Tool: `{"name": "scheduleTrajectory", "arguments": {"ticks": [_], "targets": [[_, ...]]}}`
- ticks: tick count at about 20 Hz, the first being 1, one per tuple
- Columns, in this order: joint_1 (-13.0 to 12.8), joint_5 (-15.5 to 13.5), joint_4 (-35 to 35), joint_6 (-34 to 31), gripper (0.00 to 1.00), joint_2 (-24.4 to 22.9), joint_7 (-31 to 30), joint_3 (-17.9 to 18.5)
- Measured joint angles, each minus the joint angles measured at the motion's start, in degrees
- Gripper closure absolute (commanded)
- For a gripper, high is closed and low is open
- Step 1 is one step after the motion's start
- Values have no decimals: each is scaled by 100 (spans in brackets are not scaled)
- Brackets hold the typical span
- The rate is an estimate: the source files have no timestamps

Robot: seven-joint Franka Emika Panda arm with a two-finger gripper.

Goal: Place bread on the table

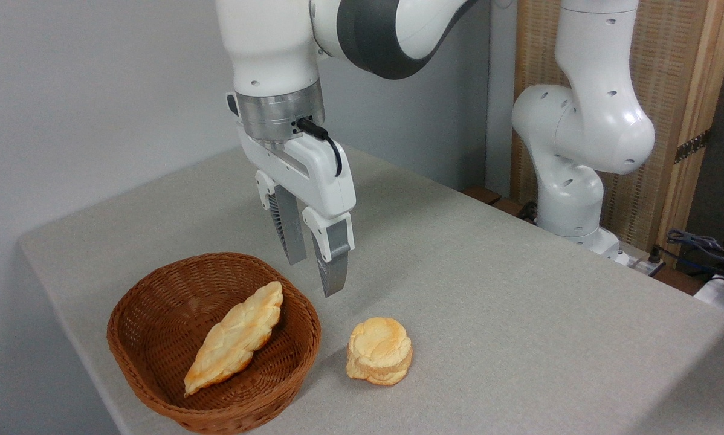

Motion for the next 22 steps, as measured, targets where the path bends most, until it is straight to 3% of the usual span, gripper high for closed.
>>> {"name": "scheduleTrajectory", "arguments": {"ticks": [18, 22], "targets": [[0, 0, 0, -2, 0, 7, -3, 1], [1, -180, -1, -1, 0, 42, -428, 1]]}}
